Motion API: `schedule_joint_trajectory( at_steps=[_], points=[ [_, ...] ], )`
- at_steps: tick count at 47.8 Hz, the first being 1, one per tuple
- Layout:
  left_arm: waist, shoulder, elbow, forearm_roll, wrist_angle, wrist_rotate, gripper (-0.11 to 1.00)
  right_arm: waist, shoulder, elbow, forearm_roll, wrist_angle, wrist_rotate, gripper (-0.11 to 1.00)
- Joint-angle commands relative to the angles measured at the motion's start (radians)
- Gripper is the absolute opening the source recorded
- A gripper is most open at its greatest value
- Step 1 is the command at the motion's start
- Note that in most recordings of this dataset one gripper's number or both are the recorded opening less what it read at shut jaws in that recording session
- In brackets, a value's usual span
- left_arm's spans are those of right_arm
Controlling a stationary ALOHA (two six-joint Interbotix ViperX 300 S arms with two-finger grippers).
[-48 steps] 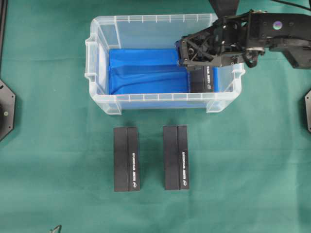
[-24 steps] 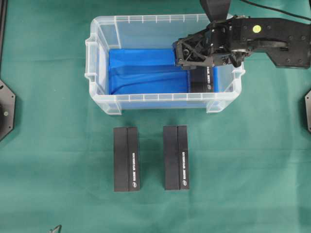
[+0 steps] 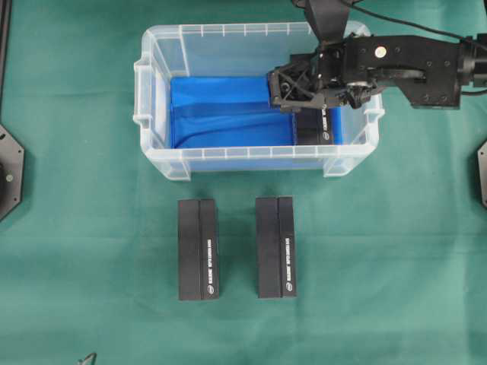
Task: Take the box out of the case with the right arm.
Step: 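Lower the right gripper around the right box and close on it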
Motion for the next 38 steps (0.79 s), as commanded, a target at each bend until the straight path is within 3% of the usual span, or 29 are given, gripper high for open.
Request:
schedule_joint_trajectory(
  at_steps=[1, 23, 27, 31, 38],
  points=[
    [0.005, 0.005, -0.009, 0.003, -0.006, -0.002, 0.0, -0.005, 0.002, 0.009, 0.018, -0.012, 0.005, 0.87],
    [0.005, 0.005, -0.006, 0.003, -0.006, 0.0, 0.0, -0.005, 0.003, 0.003, 0.04, -0.008, 0.028, 0.86],
    [0.005, 0.005, -0.006, 0.003, -0.006, 0.0, 0.0, -0.005, 0.003, 0.002, 0.054, 0.006, 0.028, 0.79],
    [0.005, 0.005, -0.006, 0.003, -0.006, 0.0, 0.0, -0.005, 0.003, -0.002, 0.061, 0.032, 0.029, 0.65],
    [0.005, 0.005, -0.006, 0.003, -0.006, 0.0, 0.0, -0.005, 0.003, -0.008, 0.061, 0.055, 0.028, 0.65]
  ],
)
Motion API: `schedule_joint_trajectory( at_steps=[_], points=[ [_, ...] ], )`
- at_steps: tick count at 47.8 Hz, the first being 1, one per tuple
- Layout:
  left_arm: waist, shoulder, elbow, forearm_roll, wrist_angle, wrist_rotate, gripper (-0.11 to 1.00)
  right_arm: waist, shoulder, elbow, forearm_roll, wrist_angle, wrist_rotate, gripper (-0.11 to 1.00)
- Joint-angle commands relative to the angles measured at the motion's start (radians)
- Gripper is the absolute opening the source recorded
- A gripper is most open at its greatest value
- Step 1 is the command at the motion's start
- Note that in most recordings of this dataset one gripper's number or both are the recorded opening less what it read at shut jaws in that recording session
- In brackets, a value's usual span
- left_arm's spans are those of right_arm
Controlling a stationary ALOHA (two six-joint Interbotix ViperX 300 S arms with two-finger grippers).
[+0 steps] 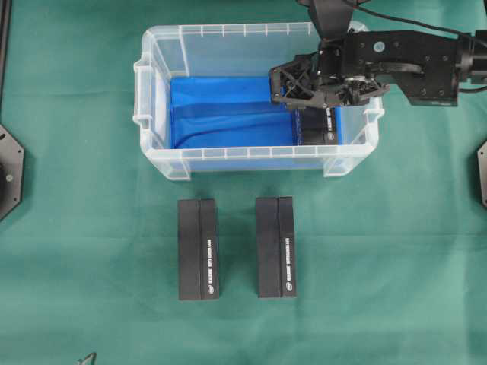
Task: Take the box out of the case with the right arm.
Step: 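Lower the right gripper around the right box and close on it, then lift the right black box up out of the bin with the right gripper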
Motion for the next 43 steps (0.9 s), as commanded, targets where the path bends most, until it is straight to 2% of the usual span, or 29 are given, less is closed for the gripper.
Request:
schedule_joint_trajectory(
  at_steps=[1, 34, 43],
  points=[
    [0.005, 0.005, -0.009, 0.003, -0.006, 0.0, 0.0, 0.005, -0.002, -0.005, 0.008, 0.009, 0.005, 0.65],
    [0.005, 0.002, -0.009, 0.003, -0.006, 0.0, 0.0, 0.011, -0.011, -0.04, 0.002, 0.02, 0.003, 0.65],
    [0.005, 0.002, -0.009, 0.003, -0.006, 0.0, 0.0, 0.011, -0.044, -0.066, -0.018, 0.06, 0.003, 0.65]
  ],
)
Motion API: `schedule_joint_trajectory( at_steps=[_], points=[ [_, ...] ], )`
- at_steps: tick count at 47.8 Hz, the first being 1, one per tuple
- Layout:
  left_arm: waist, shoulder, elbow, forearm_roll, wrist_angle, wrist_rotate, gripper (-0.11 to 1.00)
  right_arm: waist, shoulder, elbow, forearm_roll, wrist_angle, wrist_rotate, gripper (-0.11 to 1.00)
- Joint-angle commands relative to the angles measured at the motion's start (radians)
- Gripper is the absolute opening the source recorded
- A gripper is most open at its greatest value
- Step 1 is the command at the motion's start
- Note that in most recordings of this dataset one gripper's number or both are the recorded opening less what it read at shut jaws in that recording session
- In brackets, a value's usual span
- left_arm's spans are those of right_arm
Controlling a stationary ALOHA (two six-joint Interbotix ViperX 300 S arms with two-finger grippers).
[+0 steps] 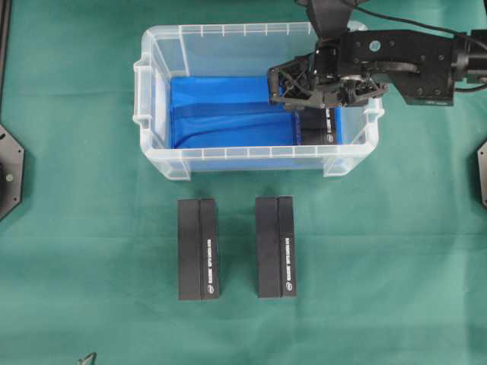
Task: Take the box out of the case with the right arm.
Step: 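Lift the right black box up out of the bin with the right gripper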
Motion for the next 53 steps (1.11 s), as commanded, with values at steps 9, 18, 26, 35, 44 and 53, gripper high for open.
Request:
schedule_joint_trajectory(
  at_steps=[9, 18, 26, 35, 44, 53],
  points=[
    [0.005, 0.003, -0.009, 0.002, -0.005, 0.0, 0.0, 0.012, -0.077, -0.08, -0.044, 0.087, -0.003, 0.65],
    [0.005, 0.003, -0.009, 0.002, -0.005, 0.0, 0.0, 0.021, -0.107, -0.153, -0.086, 0.163, -0.009, 0.65],
    [0.005, 0.003, -0.011, 0.002, -0.005, 0.0, 0.0, 0.038, -0.126, -0.229, -0.133, 0.258, -0.011, 0.65],
    [0.005, 0.003, -0.011, 0.002, -0.005, 0.0, 0.0, 0.055, -0.133, -0.288, -0.149, 0.331, -0.031, 0.65],
    [0.005, 0.003, -0.011, 0.002, -0.005, 0.0, 0.0, 0.077, -0.133, -0.345, -0.161, 0.376, -0.037, 0.65],
    [0.005, 0.003, -0.011, 0.002, -0.005, 0.0, 0.0, 0.089, -0.133, -0.388, -0.192, 0.434, -0.038, 0.65]
  ],
)
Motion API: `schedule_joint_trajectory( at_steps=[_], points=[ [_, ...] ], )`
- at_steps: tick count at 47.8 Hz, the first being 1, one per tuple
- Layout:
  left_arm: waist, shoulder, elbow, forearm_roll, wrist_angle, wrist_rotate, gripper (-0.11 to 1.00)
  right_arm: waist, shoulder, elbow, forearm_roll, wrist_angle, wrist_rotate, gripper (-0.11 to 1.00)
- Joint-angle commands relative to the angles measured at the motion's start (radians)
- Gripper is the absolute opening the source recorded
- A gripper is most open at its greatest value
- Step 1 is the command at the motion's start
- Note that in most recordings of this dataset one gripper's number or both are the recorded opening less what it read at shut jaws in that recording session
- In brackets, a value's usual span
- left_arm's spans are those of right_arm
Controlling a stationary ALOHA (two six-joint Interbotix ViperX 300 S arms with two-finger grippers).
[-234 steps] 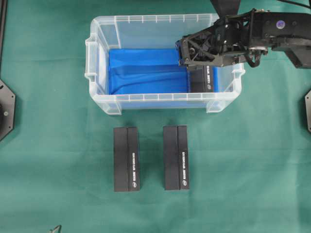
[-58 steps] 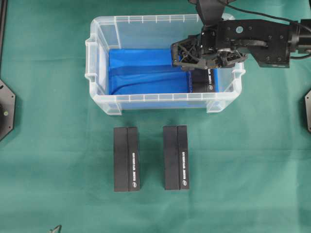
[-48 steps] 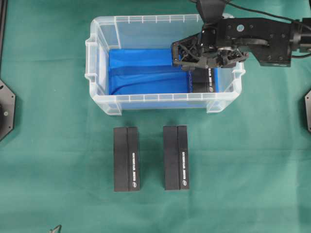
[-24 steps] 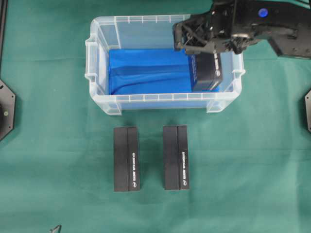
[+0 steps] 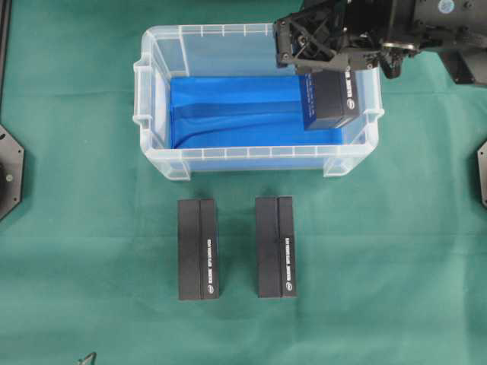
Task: Take the box out of the case with the right arm.
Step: 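Lift the right black box up out of the bin with the right gripper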
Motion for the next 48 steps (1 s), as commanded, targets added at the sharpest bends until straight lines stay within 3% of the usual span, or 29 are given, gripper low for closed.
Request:
schedule_joint_trajectory(
  at_steps=[1, 48],
  points=[
    [0.005, 0.005, -0.009, 0.002, -0.006, 0.0, 0.0, 0.008, -0.034, -0.041, -0.02, 0.021, -0.003, 0.65],
    [0.005, 0.005, -0.009, 0.002, -0.006, 0.0, 0.0, 0.011, -0.04, -0.058, -0.029, 0.044, -0.003, 0.65]
  ],
)
